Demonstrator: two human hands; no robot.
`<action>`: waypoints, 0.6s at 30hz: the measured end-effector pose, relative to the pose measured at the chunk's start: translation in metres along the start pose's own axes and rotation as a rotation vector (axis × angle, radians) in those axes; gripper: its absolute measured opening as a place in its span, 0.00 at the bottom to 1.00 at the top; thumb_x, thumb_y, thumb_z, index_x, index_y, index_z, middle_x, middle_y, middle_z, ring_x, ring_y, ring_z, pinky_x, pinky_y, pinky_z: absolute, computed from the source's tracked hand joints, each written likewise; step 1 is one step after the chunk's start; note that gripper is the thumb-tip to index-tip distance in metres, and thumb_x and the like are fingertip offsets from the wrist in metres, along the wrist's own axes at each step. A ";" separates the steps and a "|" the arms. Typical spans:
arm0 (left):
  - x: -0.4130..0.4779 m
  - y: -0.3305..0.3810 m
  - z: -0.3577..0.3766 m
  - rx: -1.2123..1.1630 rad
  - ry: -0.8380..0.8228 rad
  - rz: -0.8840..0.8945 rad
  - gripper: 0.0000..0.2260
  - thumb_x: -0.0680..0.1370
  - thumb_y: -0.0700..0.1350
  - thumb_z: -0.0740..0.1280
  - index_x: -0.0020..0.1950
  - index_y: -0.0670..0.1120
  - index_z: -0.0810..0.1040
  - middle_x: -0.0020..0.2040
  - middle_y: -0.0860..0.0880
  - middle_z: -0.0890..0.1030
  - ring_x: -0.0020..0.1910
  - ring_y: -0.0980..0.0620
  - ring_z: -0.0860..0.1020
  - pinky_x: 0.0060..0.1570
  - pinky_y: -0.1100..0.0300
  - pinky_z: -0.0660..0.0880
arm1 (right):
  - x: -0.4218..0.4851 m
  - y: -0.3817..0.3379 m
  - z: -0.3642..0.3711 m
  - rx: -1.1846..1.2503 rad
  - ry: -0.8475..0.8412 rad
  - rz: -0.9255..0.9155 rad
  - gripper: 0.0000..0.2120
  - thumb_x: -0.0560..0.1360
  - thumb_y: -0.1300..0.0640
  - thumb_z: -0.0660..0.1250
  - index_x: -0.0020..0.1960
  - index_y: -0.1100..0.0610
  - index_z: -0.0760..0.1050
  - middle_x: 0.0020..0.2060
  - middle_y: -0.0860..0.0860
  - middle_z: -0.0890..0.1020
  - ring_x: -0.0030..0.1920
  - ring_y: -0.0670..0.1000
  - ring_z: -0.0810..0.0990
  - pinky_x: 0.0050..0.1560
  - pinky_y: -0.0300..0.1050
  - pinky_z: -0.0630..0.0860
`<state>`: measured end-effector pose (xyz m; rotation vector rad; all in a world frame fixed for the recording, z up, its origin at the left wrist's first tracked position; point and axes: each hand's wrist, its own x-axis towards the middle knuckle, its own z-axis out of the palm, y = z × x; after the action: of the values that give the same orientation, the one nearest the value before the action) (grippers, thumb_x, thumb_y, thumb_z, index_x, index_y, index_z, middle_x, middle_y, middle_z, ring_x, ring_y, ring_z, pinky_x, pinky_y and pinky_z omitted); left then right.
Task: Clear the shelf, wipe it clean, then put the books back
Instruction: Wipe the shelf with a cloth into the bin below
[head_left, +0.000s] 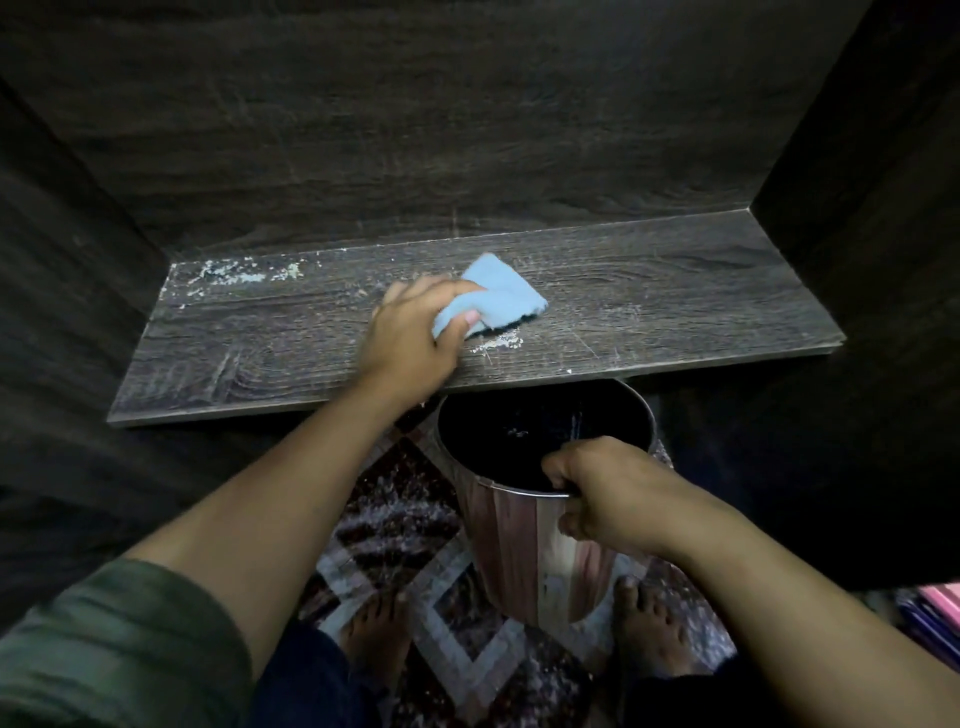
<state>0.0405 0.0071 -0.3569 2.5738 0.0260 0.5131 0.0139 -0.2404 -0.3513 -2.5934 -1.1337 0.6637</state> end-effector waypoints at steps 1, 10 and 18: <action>0.001 -0.001 -0.003 0.000 0.078 -0.015 0.15 0.78 0.55 0.60 0.61 0.55 0.79 0.60 0.54 0.79 0.58 0.47 0.75 0.58 0.55 0.66 | -0.001 0.001 0.000 0.001 0.003 -0.003 0.15 0.67 0.58 0.72 0.36 0.53 0.64 0.39 0.50 0.75 0.41 0.53 0.76 0.37 0.46 0.71; -0.004 0.014 0.003 0.302 -0.162 -0.096 0.20 0.79 0.62 0.57 0.72 0.63 0.67 0.75 0.54 0.65 0.69 0.44 0.65 0.65 0.46 0.61 | -0.010 0.009 0.003 -0.009 0.005 0.030 0.17 0.66 0.58 0.72 0.33 0.51 0.62 0.40 0.50 0.77 0.41 0.54 0.76 0.37 0.44 0.70; -0.028 0.034 0.004 0.286 -0.209 0.092 0.23 0.77 0.64 0.52 0.67 0.61 0.74 0.68 0.55 0.73 0.62 0.46 0.71 0.60 0.48 0.68 | -0.019 0.009 0.004 0.016 -0.008 0.088 0.16 0.65 0.58 0.73 0.34 0.53 0.63 0.35 0.51 0.75 0.39 0.54 0.77 0.32 0.44 0.68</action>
<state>0.0137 -0.0274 -0.3534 2.9076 -0.0983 0.2875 0.0068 -0.2602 -0.3523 -2.6423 -1.0168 0.7000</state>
